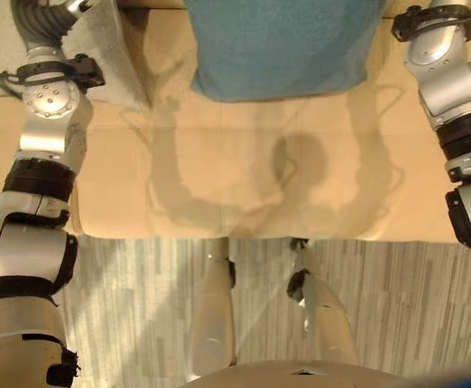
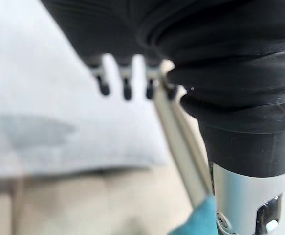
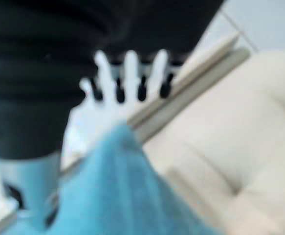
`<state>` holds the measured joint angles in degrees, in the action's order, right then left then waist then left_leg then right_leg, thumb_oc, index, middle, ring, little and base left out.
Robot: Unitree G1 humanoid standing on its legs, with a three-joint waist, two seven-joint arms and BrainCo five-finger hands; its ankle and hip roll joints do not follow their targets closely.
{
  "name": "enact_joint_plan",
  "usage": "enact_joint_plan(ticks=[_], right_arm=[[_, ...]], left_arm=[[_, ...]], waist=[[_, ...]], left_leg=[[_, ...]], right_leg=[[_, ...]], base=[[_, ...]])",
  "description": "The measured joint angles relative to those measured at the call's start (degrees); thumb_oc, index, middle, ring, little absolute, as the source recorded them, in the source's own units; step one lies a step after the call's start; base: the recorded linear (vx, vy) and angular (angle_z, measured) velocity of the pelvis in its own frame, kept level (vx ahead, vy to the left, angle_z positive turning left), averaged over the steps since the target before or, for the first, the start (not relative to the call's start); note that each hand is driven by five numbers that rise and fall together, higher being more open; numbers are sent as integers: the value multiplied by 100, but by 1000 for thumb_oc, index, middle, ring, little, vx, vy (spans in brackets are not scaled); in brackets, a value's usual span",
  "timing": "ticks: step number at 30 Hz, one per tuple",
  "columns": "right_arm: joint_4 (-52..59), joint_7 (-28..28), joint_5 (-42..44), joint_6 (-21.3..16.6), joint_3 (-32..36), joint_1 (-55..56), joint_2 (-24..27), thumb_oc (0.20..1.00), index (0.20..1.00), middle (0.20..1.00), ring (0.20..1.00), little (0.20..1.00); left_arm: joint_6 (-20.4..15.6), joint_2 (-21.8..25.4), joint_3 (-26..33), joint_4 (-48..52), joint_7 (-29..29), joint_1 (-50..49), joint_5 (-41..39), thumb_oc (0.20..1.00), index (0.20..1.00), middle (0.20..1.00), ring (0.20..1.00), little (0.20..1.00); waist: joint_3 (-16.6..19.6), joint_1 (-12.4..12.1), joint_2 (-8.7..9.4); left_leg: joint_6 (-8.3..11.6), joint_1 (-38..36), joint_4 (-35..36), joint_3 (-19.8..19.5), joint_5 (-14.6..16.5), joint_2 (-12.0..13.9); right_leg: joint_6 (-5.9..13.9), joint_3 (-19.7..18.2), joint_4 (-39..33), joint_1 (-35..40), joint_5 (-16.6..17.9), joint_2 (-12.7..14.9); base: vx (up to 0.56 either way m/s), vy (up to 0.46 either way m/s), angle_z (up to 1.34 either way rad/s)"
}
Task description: Pick up all the scattered cushions and arrange them neatly on the sofa.
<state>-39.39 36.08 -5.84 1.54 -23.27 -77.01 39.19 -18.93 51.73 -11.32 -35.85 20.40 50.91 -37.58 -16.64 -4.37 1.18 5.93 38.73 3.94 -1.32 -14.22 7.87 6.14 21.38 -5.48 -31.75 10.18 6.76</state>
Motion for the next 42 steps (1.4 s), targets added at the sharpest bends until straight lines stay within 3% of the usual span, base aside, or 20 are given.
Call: enact_joint_plan(ticks=[3, 6, 9, 12, 16, 17, 19, 23, 28, 30, 33, 35, 36, 37, 38, 39, 40, 41, 42], right_arm=[[464, -146, 7, -26, 543, 816, 290, 1000, 1000, 1000, 1000, 1000], [902, -335, 4, -120, 872, 2023, 442, 1000, 1000, 1000, 1000, 1000], [1608, -647, 14, -283, 1335, 3328, 476, 1000, 1000, 1000, 1000, 1000], [2045, -1107, 68, -473, 1602, 4640, 431, 1000, 1000, 1000, 1000, 1000], [2307, -1813, 134, -809, 1883, 6243, 160, 1000, 1000, 1000, 1000, 1000], [2547, -2226, 228, -989, 2044, 7049, 36, 1000, 1000, 1000, 1000, 1000], [2288, -2544, 219, -1029, 2016, 7314, -66, 1000, 1000, 1000, 1000, 1000], [1602, -2842, -70, -1199, 2006, 7720, -306, 1000, 1000, 1000, 1000, 1000], [-176, -2943, -689, -1174, 1570, 8001, -765, 1000, 1000, 1000, 1000, 1000], [-538, -2955, -898, -1119, 1346, 8164, -819, 1000, 1000, 1000, 1000, 1000], [-1076, -2937, -913, -1100, 1119, 8252, -1147, 1000, 1000, 1000, 1000, 1000], [-1823, -2912, -911, -1092, 832, 8064, -1248, 1000, 1000, 1000, 1000, 1000], [-2383, -2917, -916, -976, 449, 7680, -1294, 1000, 1000, 1000, 1000, 1000], [-2495, -2919, -925, -925, 419, 7548, -1374, 1000, 1000, 1000, 1000, 1000], [-2510, -2920, -927, -917, 418, 7534, -1392, 1000, 1000, 1000, 1000, 1000], [-2556, -2911, -956, -871, 528, 7342, -1482, 1000, 1000, 1000, 1000, 1000], [-2487, -2907, -972, -819, 684, 7460, -1388, 1000, 1000, 1000, 1000, 1000], [-2608, -2906, -1023, -722, 753, 7615, -1296, 1000, 1000, 1000, 1000, 1000], [-2672, -2911, -1030, -650, 784, 7619, -1295, 1000, 1000, 1000, 1000, 1000]], left_arm=[[39, -29, 1000, 960, -86, -1803, 29, 1000, 1000, 1000, 1000, 1000], [-40, -486, 1703, 2021, -204, -3480, 135, 1000, 1000, 1000, 1000, 1000], [-42, -1428, 2367, 2836, -425, -4625, 275, 1000, 1000, 1000, 1000, 1000], [5, -1451, 2362, 3168, -784, -5738, 572, 1000, 1000, 1000, 1000, 1000], [59, -1716, 2420, 3125, -1334, -6634, 925, 1000, 1000, 1000, 1000, 1000], [76, -2077, 2502, 2895, -1608, -7181, 1141, 1000, 1000, 1000, 1000, 1000], [205, -2485, 2421, 1845, -1790, -7410, 1277, 1000, 1000, 1000, 1000, 1000], [306, -2907, 2223, 141, -2050, -7523, 1863, 1000, 1000, 1000, 1000, 1000], [522, -3436, 2015, -2358, -2125, -7103, 2383, 1000, 1000, 1000, 1000, 1000], [595, -3572, 2013, -2918, -2127, -7005, 2605, 1000, 1000, 1000, 1000, 1000], [643, -3710, 1850, -3489, -2125, -6742, 2818, 1000, 1000, 1000, 1000, 1000], [730, -3807, 1686, -3526, -2069, -6348, 2828, 1000, 1000, 1000, 1000, 1000], [733, -3819, 1465, -3513, -2028, -6131, 2934, 1000, 1000, 1000, 1000, 1000], [749, -3827, 1469, -3535, -2018, -6018, 2995, 1000, 1000, 1000, 1000, 1000], [748, -3838, 1471, -3535, -2017, -6015, 2997, 1000, 1000, 1000, 1000, 1000], [851, -3909, 1484, -3661, -2009, -5904, 3000, 1000, 1000, 1000, 1000, 1000], [867, -4022, 1559, -3701, -1986, -5995, 2977, 1000, 1000, 1000, 1000, 1000], [852, -4113, 1391, -3519, -2004, -6024, 2980, 1000, 1000, 1000, 1000, 1000], [844, -4156, 1342, -3455, -2006, -5950, 2980, 1000, 1000, 1000, 1000, 1000]], waist=[[3, -105, -7], [19, -159, -24], [35, -267, -52], [130, -328, -85], [374, -380, -272], [538, -365, -346], [978, -235, -418], [1335, -174, -309], [1537, -148, -120], [1602, -147, -84], [1557, -178, -185], [1526, -207, -342], [1349, -316, -379], [1246, -307, -127], [1232, -309, -53], [1113, -218, 252], [1163, -3, 42], [1198, 124, -243], [1179, 168, -336]], left_leg=[[13, -300, 37, -8, 12, -61], [111, -783, 120, 4, 94, -91], [189, -1178, 121, 24, 214, -119], [182, -1546, 122, 15, 300, -135], [96, -2080, 123, -15, 424, -167], [3, -2433, 126, 38, 521, -215], [6, -2596, 128, 92, 605, -200], [-5, -2903, 132, 166, 677, -151], [-24, -3170, 160, 159, 743, -124], [-63, -3182, 162, 161, 780, -110], [-64, -3107, 159, 197, 778, -6], [92, -2668, -213, -208, 649, 115], [698, -2565, -139, -516, 187, 199], [792, -2572, 142, -828, -347, 53], [743, -2592, 118, -912, -370, -14], [765, -2640, -1022, -857, 563, -242], [675, -3229, -1356, -537, 1064, 97], [628, -3805, -794, -263, 1357, 177], [490, -3955, -462, -126, 1403, 133]], right_leg=[[108, 0, 1, 304, -84, 38], [232, -2, -2, 770, -200, 110], [220, -2, 0, 1178, -231, 142], [239, 47, 0, 1588, -357, 163], [220, 128, 1, 2163, -449, 209], [242, 134, -1, 2509, -513, 236], [279, 132, -2, 2637, -588, 246], [264, 67, -3, 2902, -654, 215], [223, 62, -5, 3235, -719, 156], [218, 63, -4, 3270, -727, 139], [188, 160, -2, 3302, -742, 11], [77, 410, 2, 3146, -805, -195], [-228, 350, 246, 2931, -934, -218], [-483, 399, 230, 2804, -827, 14], [-525, 384, 205, 2794, -778, 94], [-559, 356, 33, 2862, -420, 417], [-368, 323, 39, 3060, -495, 451], [-234, 380, 51, 3135, -431, 468], [-139, 416, 126, 3102, -399, 537]], base=[[-10, -1, 6], [6, -28, 8], [25, -35, 6], [44, -11, 11], [32, 14, 8], [0, 0, 0], [2, 41, -11], [6, 13, -8], [11, -41, 3], [-26, -74, 7], [-198, -125, 33], [-263, -37, 59], [-236, 74, 43], [-275, 158, 12], [-203, 146, -16], [-194, 204, -13], [-195, 209, 6], [-198, 213, 38], [-164, 152, 35]])
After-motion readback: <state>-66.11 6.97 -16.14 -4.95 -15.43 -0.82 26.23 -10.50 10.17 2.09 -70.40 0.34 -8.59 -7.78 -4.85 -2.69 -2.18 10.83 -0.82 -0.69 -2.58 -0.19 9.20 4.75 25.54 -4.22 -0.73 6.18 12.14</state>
